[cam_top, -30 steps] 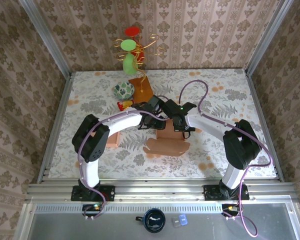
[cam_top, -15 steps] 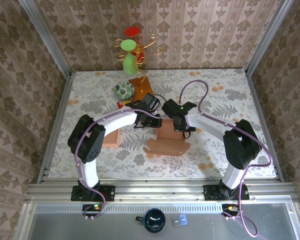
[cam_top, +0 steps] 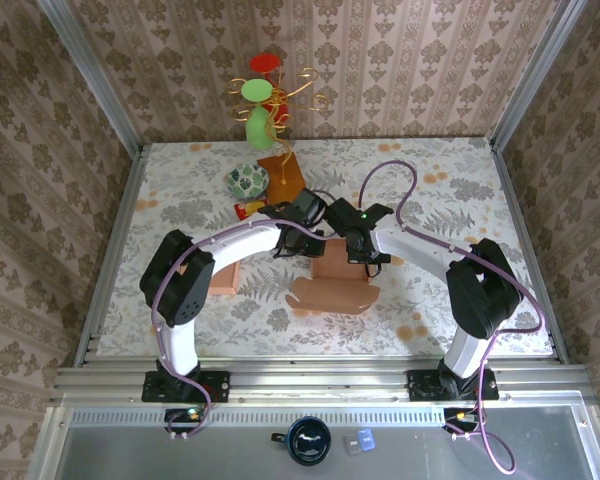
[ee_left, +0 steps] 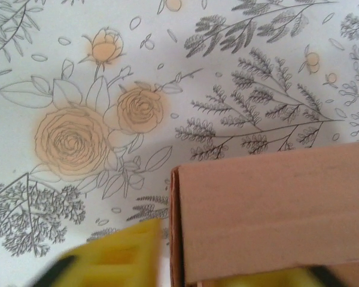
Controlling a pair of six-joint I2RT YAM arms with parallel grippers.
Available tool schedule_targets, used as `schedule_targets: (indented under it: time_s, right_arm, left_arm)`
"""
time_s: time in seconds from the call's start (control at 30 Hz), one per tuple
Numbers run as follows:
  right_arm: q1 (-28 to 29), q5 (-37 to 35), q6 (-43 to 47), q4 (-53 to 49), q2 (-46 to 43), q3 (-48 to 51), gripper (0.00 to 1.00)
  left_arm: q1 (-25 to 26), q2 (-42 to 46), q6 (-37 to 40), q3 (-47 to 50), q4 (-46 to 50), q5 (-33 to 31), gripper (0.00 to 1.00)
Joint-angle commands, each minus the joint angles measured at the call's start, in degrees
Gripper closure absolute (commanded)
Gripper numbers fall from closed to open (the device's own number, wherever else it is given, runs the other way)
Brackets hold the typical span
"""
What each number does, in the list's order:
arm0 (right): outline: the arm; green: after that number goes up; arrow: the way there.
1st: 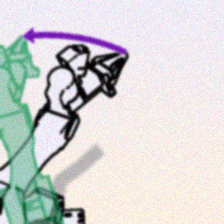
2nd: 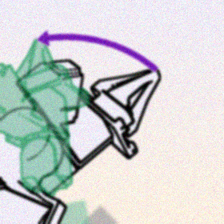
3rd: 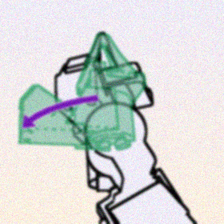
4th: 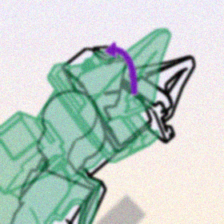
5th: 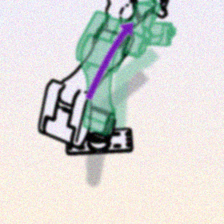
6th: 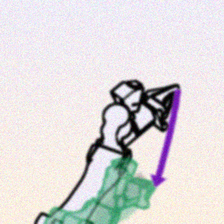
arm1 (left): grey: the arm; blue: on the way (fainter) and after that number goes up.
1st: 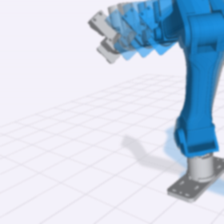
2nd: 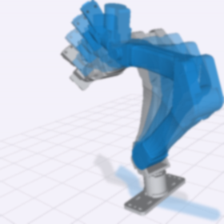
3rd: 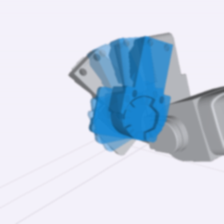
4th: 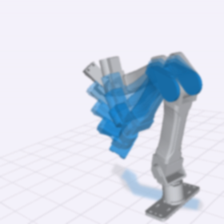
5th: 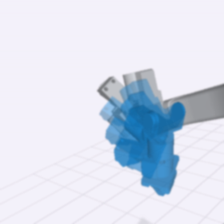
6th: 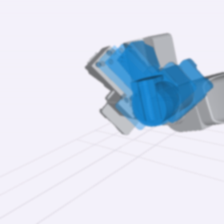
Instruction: Fold the paper box
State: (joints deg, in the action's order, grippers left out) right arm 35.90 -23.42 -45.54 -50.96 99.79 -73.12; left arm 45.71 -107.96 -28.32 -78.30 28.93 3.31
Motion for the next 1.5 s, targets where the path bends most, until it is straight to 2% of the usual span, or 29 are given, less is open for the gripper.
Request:
schedule_targets:
  time_s: [0.0, 0.27, 0.4, 0.5, 0.57, 0.73, 0.87, 0.93, 1.03, 1.23, 1.47]
  right_arm:
    - [-1.07, 2.01, -2.16, -0.49, 1.38, 0.42, 1.0]
    - [-4.91, 7.72, -4.35, 2.43, -1.28, 4.84, 1.0]
    - [-8.84, 12.82, -7.98, 4.15, -4.95, 8.75, 1.0]
    - [-12.77, 17.77, -12.64, 5.82, -8.44, 12.71, 1.0]
    - [-14.75, 20.49, -16.27, 6.96, -10.75, 15.2, 1.0]
    - [-17.35, 24.22, -26.26, 8.03, -15.74, 19.59, 1.0]
    - [-17.88, 25.89, -34.54, 9.25, -18.67, 22.88, 1.0]
    - [-17.97, 27.19, -38.92, 10.4, -19.64, 24.72, 1.0]
    - [-17.73, 29.38, -45.6, 12.91, -21.65, 27.68, 1.0]
    - [-15.63, 34.12, -57.79, 17.47, -21.29, 32.32, 1.0]
    - [-11.41, 32.81, -62.5, 16.95, -18.7, 31.42, 0.99]
  left_arm:
    - [1.19, -0.01, 2.66, -5.49, 5.98, -1.99, 0.55]
    - [0.49, 8.23, 3.22, -7.96, 10.02, -5.05, 0.53]
    - [-1.63, 13.56, 3.62, -7.83, 10.36, -7.87, 0.53]
    - [-4.1, 17.13, 3.32, -7.35, 10.77, -7.23, 0.53]
    - [-5.71, 19.27, 2.88, -6.39, 10.8, -5.38, 0.54]
    - [-9.83, 22.84, -0.03, -0.71, 10.41, 4.39, 0.6]
    - [-9.94, 23.82, -2.72, 6.01, 8.13, 10.56, 0.62]
    - [-9.84, 23.02, -5.73, 10.07, 4.03, 16.21, 0.64]
    - [-8.35, 20.85, -10.42, 14.68, -2.21, 21.12, 0.65]
    - [-3.94, 14.01, -15.91, 16.29, -11.71, 25.18, 0.66]
    - [-2.98, 7.91, -18.19, 13.99, -15.64, 26.75, 0.66]
